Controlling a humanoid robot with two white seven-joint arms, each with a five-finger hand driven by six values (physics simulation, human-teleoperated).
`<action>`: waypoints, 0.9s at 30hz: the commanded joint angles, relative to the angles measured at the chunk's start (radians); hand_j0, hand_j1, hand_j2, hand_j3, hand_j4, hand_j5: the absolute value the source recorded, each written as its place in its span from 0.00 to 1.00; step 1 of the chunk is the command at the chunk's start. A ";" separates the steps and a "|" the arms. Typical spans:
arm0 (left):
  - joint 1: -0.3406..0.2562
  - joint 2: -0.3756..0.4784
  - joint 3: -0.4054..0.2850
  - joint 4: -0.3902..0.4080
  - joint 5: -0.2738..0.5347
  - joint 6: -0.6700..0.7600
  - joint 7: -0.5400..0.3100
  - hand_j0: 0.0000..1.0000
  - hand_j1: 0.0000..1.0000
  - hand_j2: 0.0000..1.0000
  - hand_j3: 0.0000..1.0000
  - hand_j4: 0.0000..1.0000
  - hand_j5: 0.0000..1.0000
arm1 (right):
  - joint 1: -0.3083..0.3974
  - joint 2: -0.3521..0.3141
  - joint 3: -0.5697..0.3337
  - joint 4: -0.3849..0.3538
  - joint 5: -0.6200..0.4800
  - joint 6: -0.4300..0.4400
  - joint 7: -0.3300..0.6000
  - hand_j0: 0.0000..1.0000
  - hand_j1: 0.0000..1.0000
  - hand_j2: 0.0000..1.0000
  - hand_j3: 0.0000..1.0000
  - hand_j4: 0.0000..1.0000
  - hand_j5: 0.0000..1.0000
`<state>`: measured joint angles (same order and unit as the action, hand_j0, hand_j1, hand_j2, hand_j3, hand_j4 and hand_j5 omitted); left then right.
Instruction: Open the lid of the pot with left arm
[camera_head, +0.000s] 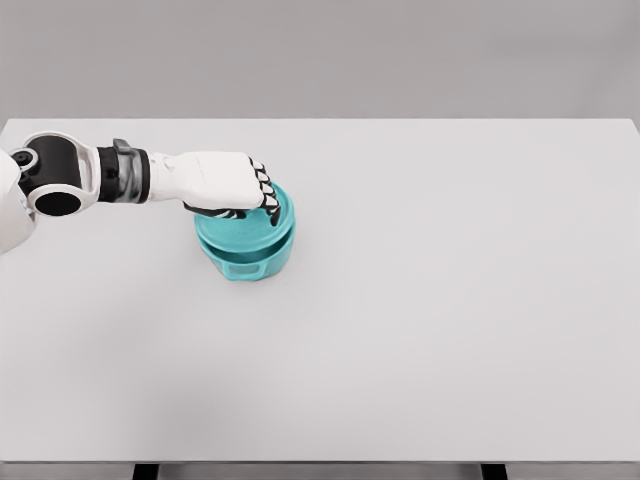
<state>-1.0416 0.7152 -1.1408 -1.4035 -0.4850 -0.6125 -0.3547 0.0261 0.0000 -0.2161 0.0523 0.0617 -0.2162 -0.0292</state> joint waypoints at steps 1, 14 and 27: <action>0.000 0.001 0.001 0.000 0.005 0.002 0.000 0.58 0.58 0.58 0.58 0.58 0.58 | 0.000 0.000 0.000 0.000 0.000 0.000 0.000 1.00 1.00 1.00 1.00 1.00 1.00; -0.006 0.006 0.001 0.000 0.005 0.002 0.000 0.53 0.53 0.53 0.53 0.53 0.53 | 0.000 0.000 0.000 0.000 0.000 0.000 0.000 1.00 1.00 1.00 1.00 1.00 1.00; -0.029 0.066 0.009 0.001 0.014 0.002 0.003 0.51 0.51 0.51 0.51 0.51 0.51 | 0.000 0.000 0.000 0.000 0.000 0.000 0.000 1.00 1.00 1.00 1.00 1.00 1.00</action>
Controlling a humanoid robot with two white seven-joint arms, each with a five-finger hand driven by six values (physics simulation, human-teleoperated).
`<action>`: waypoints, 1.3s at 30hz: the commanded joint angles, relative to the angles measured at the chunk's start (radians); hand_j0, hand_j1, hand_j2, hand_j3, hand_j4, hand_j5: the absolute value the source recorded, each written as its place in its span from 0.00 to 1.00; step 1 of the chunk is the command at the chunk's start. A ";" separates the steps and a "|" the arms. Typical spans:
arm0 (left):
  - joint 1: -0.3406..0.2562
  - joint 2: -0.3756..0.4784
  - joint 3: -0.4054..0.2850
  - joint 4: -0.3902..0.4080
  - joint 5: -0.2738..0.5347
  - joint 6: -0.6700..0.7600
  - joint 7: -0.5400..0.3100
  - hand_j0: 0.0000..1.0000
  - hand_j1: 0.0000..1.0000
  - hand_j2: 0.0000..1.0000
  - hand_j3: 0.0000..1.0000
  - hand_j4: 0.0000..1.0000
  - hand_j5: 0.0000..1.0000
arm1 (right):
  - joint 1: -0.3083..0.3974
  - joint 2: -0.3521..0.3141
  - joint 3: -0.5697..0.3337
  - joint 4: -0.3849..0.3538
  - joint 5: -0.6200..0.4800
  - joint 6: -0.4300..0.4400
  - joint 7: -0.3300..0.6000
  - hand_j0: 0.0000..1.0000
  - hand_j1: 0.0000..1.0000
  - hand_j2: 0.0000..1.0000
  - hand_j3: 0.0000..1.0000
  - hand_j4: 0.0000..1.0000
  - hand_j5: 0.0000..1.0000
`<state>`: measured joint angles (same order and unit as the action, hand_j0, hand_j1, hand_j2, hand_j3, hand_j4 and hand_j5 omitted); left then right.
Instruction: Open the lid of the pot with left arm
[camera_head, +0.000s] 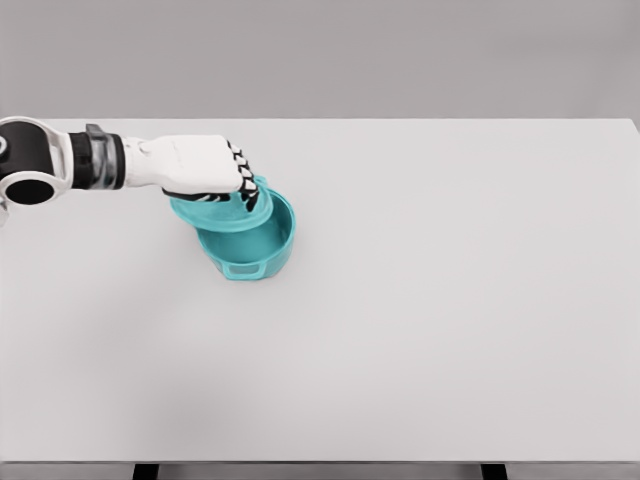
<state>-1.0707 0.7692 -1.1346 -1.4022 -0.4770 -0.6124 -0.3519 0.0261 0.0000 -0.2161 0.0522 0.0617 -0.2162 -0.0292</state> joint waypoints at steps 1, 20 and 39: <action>0.000 0.016 0.004 0.000 0.006 0.002 0.002 0.51 0.51 0.51 0.51 0.51 0.51 | 0.000 0.000 0.000 0.000 0.000 0.000 0.000 1.00 1.00 1.00 1.00 1.00 1.00; 0.003 0.117 0.033 0.094 0.034 0.002 0.004 0.53 0.53 0.53 0.53 0.53 0.53 | 0.000 0.000 0.000 0.000 0.000 0.000 0.000 1.00 1.00 1.00 1.00 1.00 1.00; 0.015 0.119 0.068 0.183 0.034 0.002 0.004 1.00 1.00 1.00 1.00 1.00 1.00 | 0.000 0.000 0.000 0.000 0.000 0.000 0.000 1.00 1.00 1.00 1.00 1.00 1.00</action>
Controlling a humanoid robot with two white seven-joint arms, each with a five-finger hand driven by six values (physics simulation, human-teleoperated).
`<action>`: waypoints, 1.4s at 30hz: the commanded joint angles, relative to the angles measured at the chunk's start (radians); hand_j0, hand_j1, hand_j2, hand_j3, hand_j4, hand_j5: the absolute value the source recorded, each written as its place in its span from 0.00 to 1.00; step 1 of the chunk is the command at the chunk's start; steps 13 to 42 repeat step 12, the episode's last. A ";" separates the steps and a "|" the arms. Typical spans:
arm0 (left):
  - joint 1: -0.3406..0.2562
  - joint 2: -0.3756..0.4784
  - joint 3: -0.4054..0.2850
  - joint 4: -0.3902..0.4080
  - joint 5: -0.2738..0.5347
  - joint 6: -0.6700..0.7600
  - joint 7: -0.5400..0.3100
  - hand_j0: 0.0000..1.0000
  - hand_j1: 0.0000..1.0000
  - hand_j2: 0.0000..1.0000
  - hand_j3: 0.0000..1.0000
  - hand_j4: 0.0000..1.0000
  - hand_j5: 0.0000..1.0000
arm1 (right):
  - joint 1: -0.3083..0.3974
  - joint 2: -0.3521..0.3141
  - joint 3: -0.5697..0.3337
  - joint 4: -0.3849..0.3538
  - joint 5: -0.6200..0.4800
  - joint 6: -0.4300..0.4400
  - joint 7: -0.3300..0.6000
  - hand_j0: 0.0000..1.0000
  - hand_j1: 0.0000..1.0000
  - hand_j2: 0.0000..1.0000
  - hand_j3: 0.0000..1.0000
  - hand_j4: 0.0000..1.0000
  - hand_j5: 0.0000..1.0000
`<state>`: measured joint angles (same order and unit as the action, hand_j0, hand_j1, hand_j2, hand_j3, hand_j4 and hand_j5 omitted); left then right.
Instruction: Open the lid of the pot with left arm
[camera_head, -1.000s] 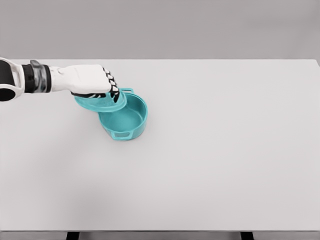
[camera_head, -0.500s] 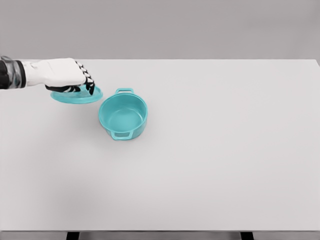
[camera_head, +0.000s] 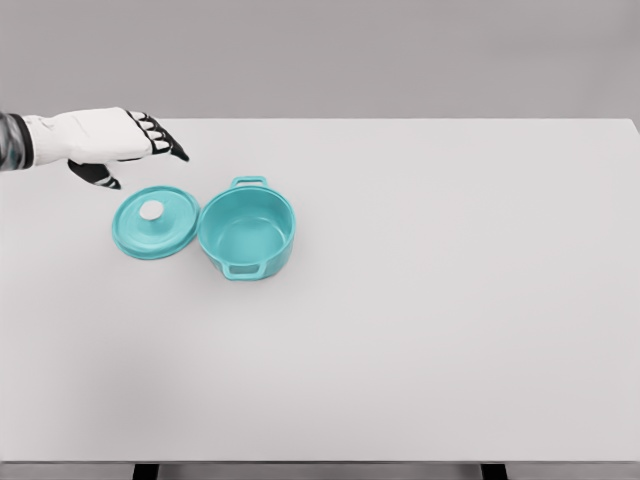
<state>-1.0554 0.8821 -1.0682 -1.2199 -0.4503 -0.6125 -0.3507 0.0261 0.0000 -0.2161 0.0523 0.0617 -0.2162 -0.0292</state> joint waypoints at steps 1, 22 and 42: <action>0.000 0.011 0.016 0.005 0.008 0.002 0.004 1.00 1.00 1.00 1.00 1.00 1.00 | 0.000 0.000 0.000 0.000 0.000 0.000 0.000 1.00 1.00 1.00 1.00 1.00 1.00; 0.080 0.087 0.085 0.085 0.048 0.002 0.003 1.00 1.00 1.00 1.00 1.00 1.00 | 0.000 0.000 0.000 0.000 0.000 0.000 0.000 1.00 1.00 1.00 1.00 1.00 1.00; 0.080 0.087 0.085 0.085 0.048 0.002 0.003 1.00 1.00 1.00 1.00 1.00 1.00 | 0.000 0.000 0.000 0.000 0.000 0.000 0.000 1.00 1.00 1.00 1.00 1.00 1.00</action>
